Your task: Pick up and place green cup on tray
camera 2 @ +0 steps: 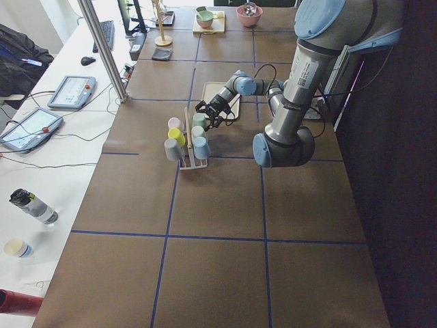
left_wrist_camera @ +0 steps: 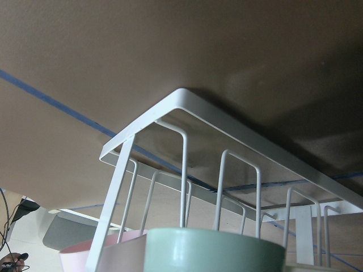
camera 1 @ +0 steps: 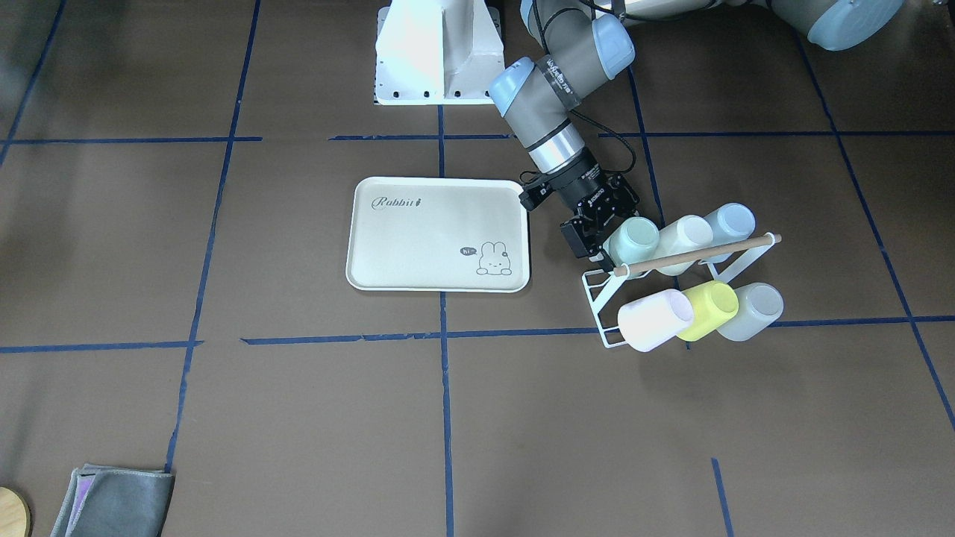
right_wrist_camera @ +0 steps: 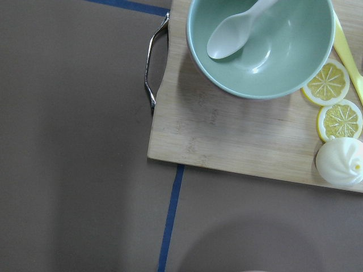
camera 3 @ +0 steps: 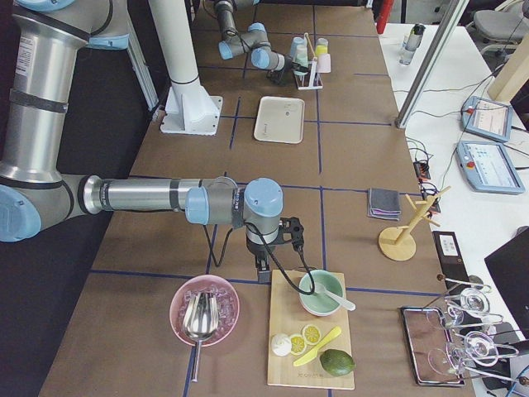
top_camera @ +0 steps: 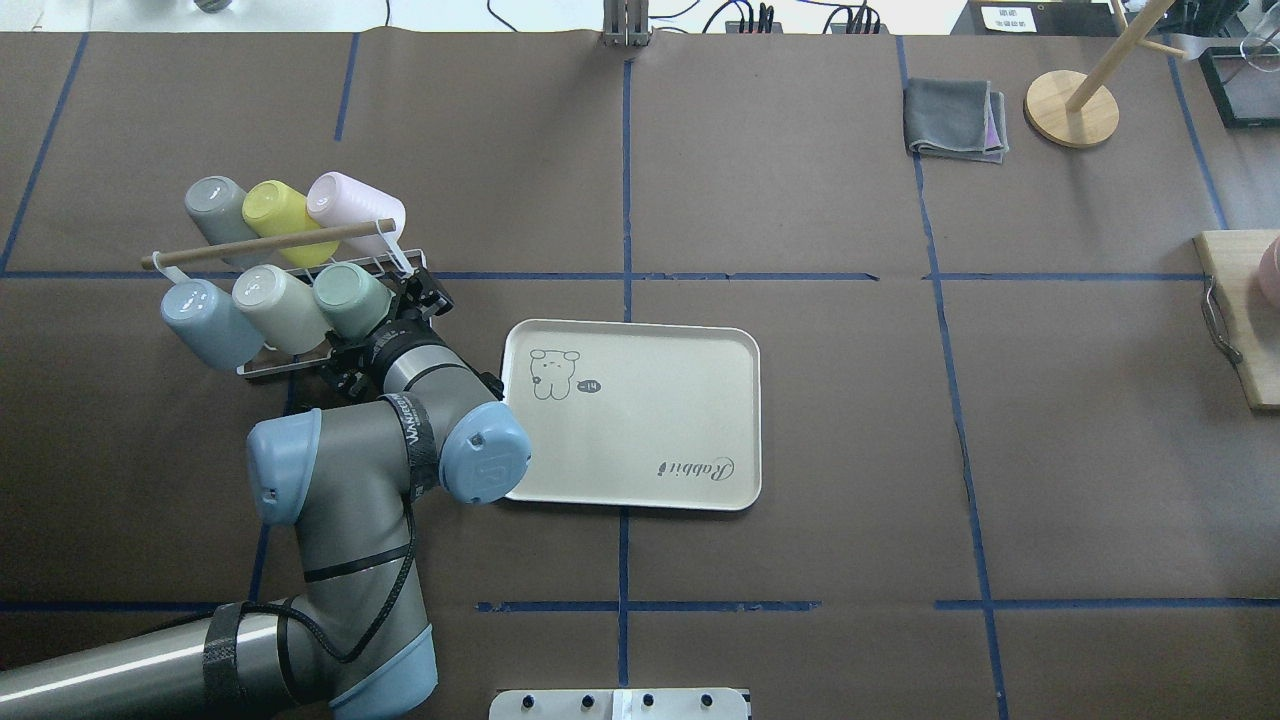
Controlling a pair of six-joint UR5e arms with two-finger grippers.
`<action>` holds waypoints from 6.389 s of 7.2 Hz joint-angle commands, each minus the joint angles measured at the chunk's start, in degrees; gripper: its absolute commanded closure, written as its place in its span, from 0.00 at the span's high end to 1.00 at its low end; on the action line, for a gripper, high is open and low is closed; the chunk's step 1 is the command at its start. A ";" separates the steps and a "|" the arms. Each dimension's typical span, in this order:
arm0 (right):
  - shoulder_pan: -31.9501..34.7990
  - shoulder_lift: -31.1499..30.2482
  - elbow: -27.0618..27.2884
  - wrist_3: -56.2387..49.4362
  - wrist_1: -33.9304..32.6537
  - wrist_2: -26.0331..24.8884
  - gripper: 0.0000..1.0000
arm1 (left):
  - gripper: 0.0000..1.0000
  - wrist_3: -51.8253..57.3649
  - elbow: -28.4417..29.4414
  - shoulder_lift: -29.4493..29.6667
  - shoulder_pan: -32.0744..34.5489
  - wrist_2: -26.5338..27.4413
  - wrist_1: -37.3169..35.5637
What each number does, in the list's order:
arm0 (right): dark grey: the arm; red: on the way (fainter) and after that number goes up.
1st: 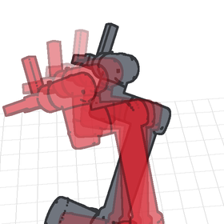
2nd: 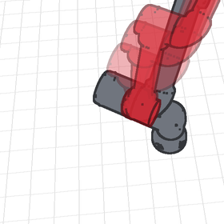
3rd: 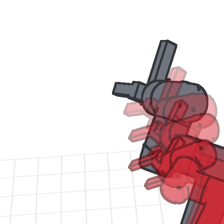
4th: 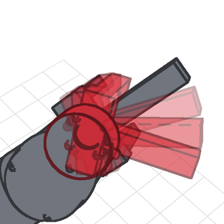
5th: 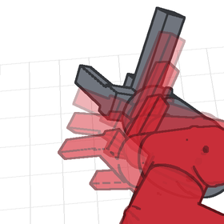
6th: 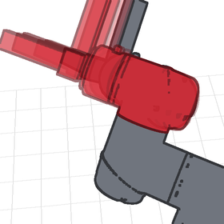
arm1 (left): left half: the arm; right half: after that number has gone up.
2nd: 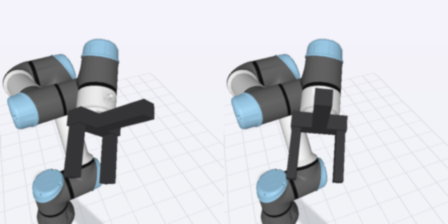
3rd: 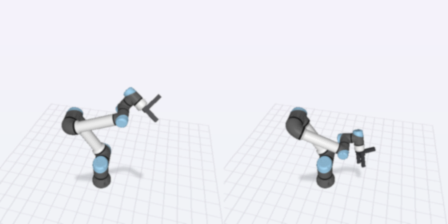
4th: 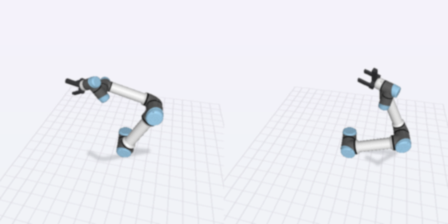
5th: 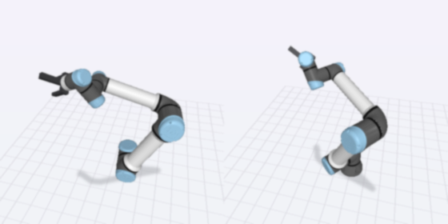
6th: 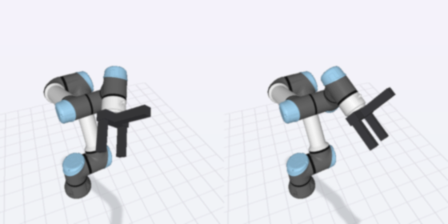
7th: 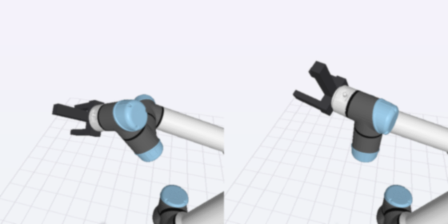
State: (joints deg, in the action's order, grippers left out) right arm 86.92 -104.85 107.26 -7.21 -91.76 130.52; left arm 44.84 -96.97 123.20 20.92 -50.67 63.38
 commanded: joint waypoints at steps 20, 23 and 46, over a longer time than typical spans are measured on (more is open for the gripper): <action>0.00 0.52 -0.04 0.00 0.26 0.00 1.00 | 0.72 -16.69 -26.07 -4.63 2.81 -7.30 0.77; -0.09 0.53 -0.56 0.00 0.53 -0.17 1.00 | 0.72 -47.53 -28.45 -4.54 3.51 -20.83 11.72; -0.09 1.05 -1.62 0.09 0.62 0.00 1.00 | 0.92 -84.75 18.68 1.17 -0.97 -23.15 104.40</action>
State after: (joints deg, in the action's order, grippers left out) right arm 86.84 -103.80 105.64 -7.15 -91.14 130.52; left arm -40.71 -76.45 124.56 19.76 -73.61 167.78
